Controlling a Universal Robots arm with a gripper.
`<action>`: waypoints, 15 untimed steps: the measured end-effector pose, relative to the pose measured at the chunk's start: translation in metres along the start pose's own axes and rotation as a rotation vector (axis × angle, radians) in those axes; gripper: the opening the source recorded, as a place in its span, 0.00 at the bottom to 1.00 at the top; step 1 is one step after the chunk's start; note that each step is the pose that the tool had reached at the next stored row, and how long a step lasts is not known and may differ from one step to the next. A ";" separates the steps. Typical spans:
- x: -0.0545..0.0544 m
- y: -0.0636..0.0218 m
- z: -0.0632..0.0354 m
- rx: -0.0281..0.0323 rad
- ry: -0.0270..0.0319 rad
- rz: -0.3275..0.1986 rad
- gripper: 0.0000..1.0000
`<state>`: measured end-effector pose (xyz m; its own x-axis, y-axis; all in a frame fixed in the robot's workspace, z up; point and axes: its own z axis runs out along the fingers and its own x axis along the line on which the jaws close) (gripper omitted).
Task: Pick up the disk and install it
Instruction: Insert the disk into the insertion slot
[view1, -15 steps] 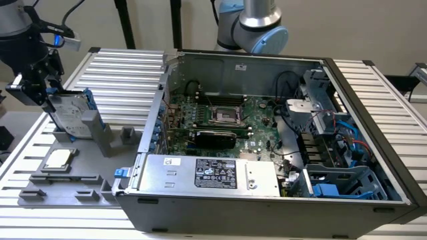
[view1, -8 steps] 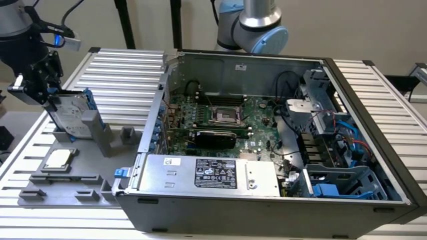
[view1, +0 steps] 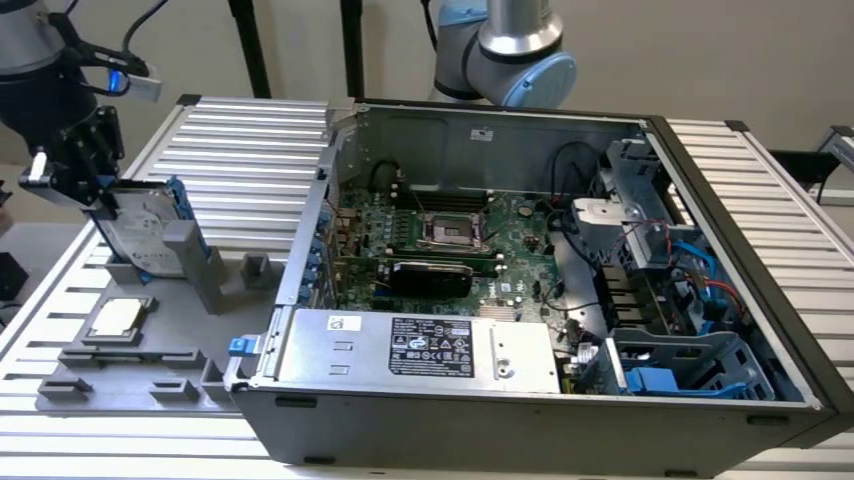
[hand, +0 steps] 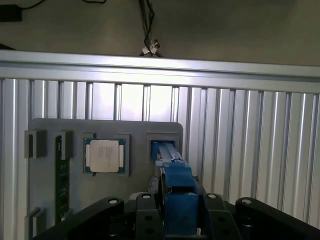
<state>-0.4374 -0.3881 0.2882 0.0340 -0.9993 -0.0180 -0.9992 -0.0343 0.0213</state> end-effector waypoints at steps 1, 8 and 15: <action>0.000 0.0000 0.0000 0.0001 0.0000 0.000 0.35; 0.007 0.0002 -0.0001 0.0000 0.0001 0.002 0.35; 0.011 0.0003 -0.0002 0.0000 0.0000 0.003 0.32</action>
<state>-0.4373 -0.3988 0.2881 0.0314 -0.9993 -0.0179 -0.9993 -0.0318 0.0213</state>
